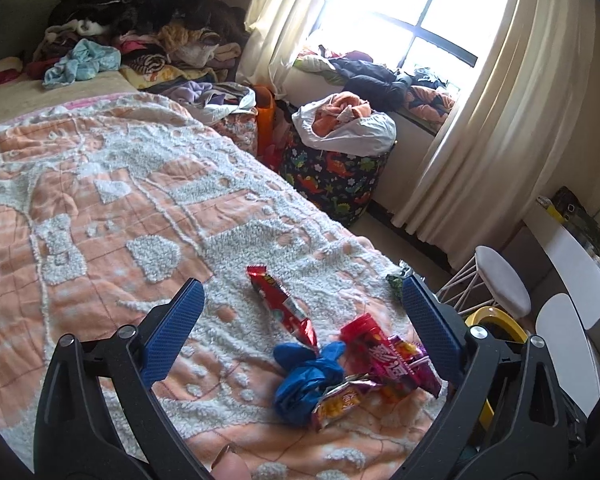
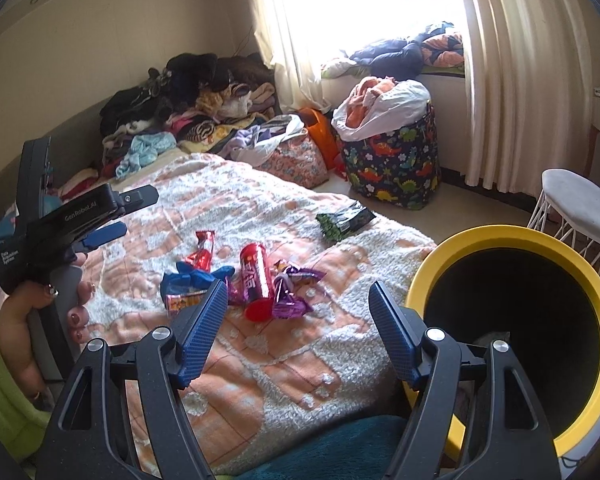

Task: Collect trash
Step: 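Grasp the blue glove with left tool while right tool grasps the purple wrapper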

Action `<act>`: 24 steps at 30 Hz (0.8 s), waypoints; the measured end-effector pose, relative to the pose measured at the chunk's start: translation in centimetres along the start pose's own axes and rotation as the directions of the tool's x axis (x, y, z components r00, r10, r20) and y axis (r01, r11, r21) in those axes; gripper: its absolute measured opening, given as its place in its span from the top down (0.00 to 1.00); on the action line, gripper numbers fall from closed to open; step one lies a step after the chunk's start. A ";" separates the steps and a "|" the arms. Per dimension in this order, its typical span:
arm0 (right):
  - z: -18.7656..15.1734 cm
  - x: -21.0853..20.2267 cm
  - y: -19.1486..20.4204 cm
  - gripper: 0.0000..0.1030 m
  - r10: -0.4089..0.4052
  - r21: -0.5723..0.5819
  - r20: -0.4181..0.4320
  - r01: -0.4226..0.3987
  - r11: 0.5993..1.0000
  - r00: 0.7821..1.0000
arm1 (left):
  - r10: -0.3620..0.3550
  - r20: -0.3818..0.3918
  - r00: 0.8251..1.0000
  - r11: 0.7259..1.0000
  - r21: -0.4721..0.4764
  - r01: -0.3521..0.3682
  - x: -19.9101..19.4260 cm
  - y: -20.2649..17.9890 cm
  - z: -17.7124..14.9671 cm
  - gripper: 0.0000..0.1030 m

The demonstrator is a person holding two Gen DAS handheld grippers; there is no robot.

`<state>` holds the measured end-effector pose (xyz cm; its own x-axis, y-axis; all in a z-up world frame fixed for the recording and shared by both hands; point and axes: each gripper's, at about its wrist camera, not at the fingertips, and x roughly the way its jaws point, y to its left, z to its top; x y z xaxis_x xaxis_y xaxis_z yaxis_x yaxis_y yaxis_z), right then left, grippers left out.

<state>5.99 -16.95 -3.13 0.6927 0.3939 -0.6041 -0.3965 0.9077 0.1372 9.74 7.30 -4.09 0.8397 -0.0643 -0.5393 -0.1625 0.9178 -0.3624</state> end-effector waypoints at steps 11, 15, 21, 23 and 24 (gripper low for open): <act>-0.6 3.5 1.2 0.43 -0.004 -0.037 -0.102 0.000 0.999 0.995 | -0.061 -0.178 0.982 0.996 -0.081 0.047 3.2 1.6 -2.6 0.50; -0.5 4.8 1.4 0.47 -0.004 -0.045 -0.130 -0.002 0.999 0.992 | -0.080 -0.232 0.970 0.994 -0.097 0.059 4.2 1.6 -3.6 0.61; -0.6 6.4 1.1 0.53 -0.001 -0.027 -0.174 -0.004 1.000 0.985 | -0.098 -0.290 0.952 0.992 -0.109 0.069 5.5 1.4 -4.9 0.66; -0.6 7.0 0.8 0.55 -0.002 -0.016 -0.192 -0.001 1.000 0.981 | -0.107 -0.307 0.946 0.990 -0.119 0.073 5.9 1.4 -5.4 0.68; -0.6 7.2 0.6 0.57 -0.002 -0.010 -0.199 0.000 1.000 0.980 | -0.110 -0.313 0.943 0.990 -0.123 0.075 6.0 1.4 -5.6 0.68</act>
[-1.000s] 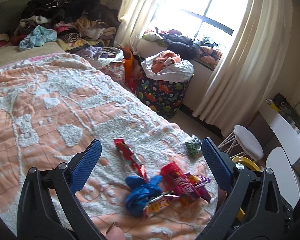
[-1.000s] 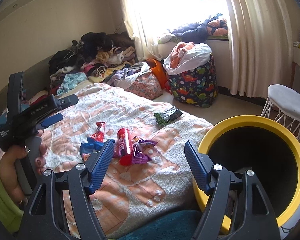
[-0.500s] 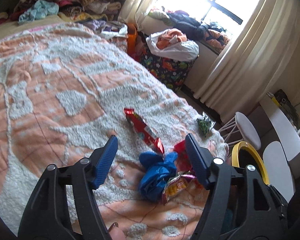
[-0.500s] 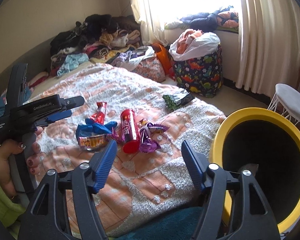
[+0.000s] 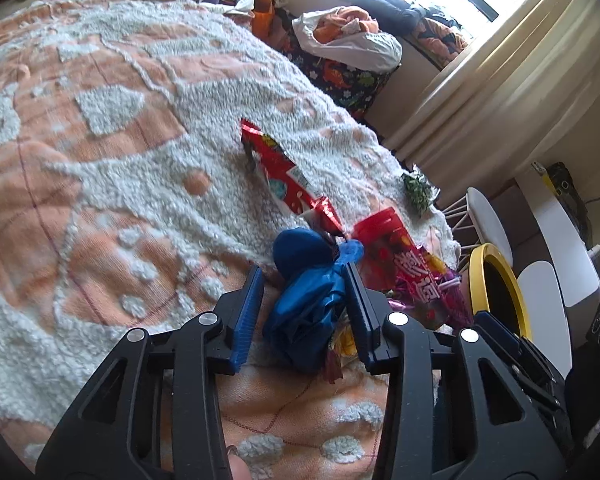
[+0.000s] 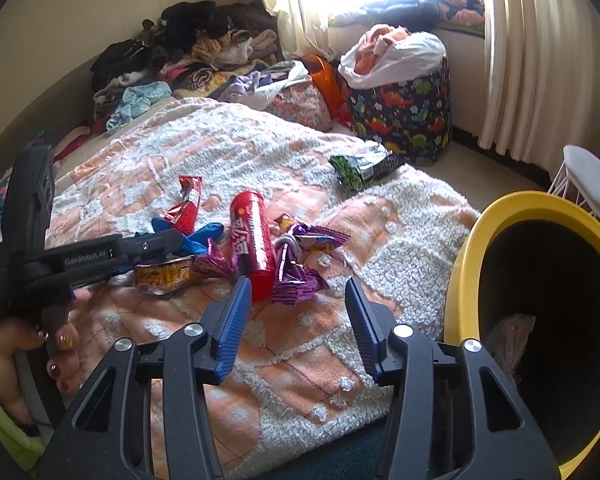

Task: Collect trash
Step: 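Grasp the blue glove with left tool while right tool grasps the purple wrapper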

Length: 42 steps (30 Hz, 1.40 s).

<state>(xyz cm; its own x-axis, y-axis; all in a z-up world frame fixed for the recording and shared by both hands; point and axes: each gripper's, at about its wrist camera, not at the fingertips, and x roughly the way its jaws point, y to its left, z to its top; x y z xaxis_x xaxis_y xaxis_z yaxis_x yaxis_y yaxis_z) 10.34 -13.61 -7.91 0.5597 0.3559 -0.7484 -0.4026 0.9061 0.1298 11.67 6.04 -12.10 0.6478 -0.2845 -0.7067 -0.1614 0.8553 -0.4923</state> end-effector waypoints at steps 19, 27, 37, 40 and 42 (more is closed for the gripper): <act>-0.1 -1.1 -0.9 0.85 0.060 0.034 0.047 -0.062 0.997 0.997 | -0.073 0.021 0.997 0.997 -0.037 0.074 -1.6 -0.2 0.9 0.82; -0.4 -2.4 -0.9 0.85 0.070 0.034 0.063 -0.073 0.997 0.996 | -0.091 0.056 0.994 0.995 -0.040 0.093 -3.0 -0.4 1.9 0.82; -0.4 -3.6 -1.0 0.86 0.076 0.035 0.087 -0.079 0.996 0.993 | -0.065 0.040 0.997 0.997 -0.048 0.067 -2.8 -0.3 1.6 0.80; -0.3 -4.1 -1.2 0.86 0.078 0.040 0.100 -0.082 0.996 0.992 | -0.078 0.065 0.995 0.996 -0.032 0.080 -3.6 -0.9 1.8 0.80; -0.2 -4.3 -1.3 0.86 0.079 0.043 0.107 -0.084 0.996 0.991 | -0.095 0.089 0.992 0.995 -0.008 0.096 -4.3 -1.6 1.9 0.80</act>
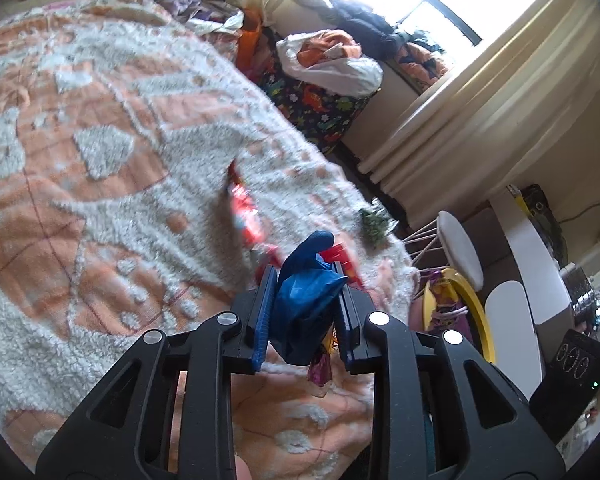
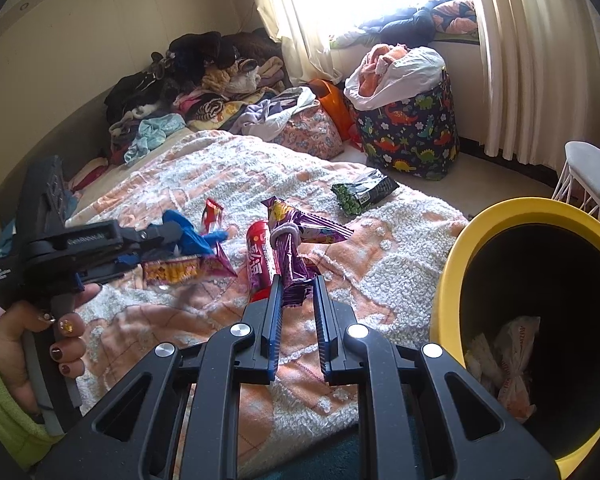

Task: Collect trash
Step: 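Grasp the blue glove with left tool while right tool grasps the purple wrapper, then lift the glove and purple wrapper and carry them over the bin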

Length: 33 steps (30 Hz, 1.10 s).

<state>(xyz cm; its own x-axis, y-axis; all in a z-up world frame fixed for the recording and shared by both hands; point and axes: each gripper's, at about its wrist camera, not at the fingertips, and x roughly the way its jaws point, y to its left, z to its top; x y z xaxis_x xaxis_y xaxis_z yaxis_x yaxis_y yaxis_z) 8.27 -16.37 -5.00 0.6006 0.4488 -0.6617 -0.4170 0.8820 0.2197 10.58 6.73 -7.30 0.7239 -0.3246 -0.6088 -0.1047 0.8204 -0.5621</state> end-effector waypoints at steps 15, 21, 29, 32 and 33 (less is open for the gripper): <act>0.8 -2.3 -1.0 0.87 -0.004 0.022 0.062 0.002 1.000 0.998 | -0.001 0.055 0.999 0.987 0.160 -0.008 -1.2 -4.5 -0.3 0.86; 1.2 -3.3 -1.9 0.87 -0.010 0.040 0.089 0.007 0.999 0.996 | -0.033 0.061 0.998 0.981 0.191 0.021 -1.3 -6.4 -0.2 0.87; 1.5 -4.5 -2.9 0.87 -0.026 0.058 0.118 0.020 0.998 0.993 | -0.067 0.055 0.996 0.973 0.224 0.053 -1.1 -8.6 -0.6 0.89; 1.7 -4.7 -3.3 0.87 -0.031 0.066 0.124 0.023 0.998 0.992 | -0.075 0.051 0.996 0.970 0.235 0.061 -1.0 -9.4 -0.7 0.89; 1.7 -4.8 -3.5 0.87 -0.033 0.069 0.126 0.025 0.997 0.992 | -0.078 0.050 0.996 0.969 0.239 0.064 -1.0 -9.6 -0.8 0.89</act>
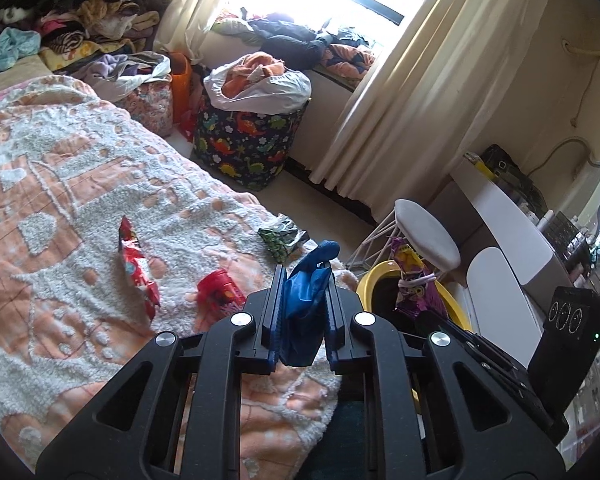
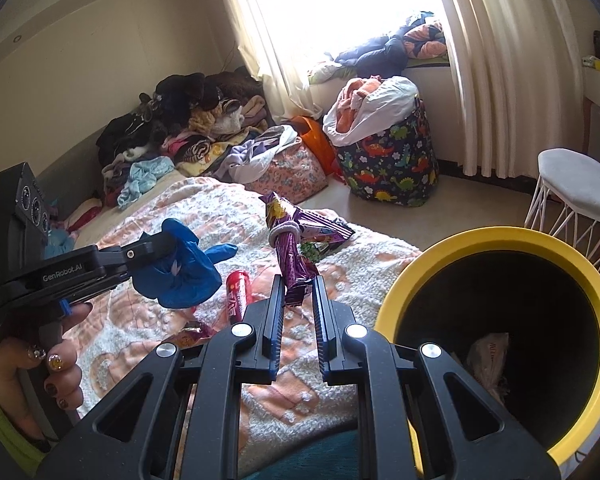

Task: Collect trash
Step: 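Lift the glove and purple wrapper and carry them over the bin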

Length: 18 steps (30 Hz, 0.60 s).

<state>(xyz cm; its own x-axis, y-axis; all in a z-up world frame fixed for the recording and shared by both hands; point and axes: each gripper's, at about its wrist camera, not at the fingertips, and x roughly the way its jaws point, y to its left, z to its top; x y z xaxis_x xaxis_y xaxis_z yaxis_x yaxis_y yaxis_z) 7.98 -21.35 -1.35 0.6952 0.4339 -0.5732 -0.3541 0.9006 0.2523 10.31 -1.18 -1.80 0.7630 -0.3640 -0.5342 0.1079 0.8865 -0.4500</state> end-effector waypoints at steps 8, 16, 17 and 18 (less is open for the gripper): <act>0.4 -0.9 -1.2 0.87 -0.020 0.018 0.024 0.020 1.000 1.000 | -0.026 -0.008 1.000 0.999 0.023 0.026 0.7 -1.8 0.0 0.90; 0.8 -1.9 -3.3 0.87 -0.056 0.067 0.051 0.052 0.996 0.997 | -0.053 -0.022 0.998 0.997 0.057 0.054 1.4 -3.9 -0.2 0.90; 0.8 -2.1 -3.7 0.87 -0.062 0.075 0.055 0.057 0.996 0.997 | -0.057 -0.025 0.998 0.996 0.063 0.058 1.6 -4.2 -0.2 0.90; 0.8 -2.2 -4.0 0.87 -0.066 0.081 0.058 0.061 0.995 0.996 | -0.059 -0.027 0.998 0.996 0.067 0.061 1.7 -4.4 -0.2 0.90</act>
<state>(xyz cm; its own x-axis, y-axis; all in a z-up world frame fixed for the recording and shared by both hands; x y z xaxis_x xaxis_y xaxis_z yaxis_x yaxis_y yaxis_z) 8.35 -25.88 -0.43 0.7522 0.3745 -0.5421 -0.2589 0.9246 0.2794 10.95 -5.76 -0.87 0.7380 -0.4233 -0.5255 0.1969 0.8799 -0.4324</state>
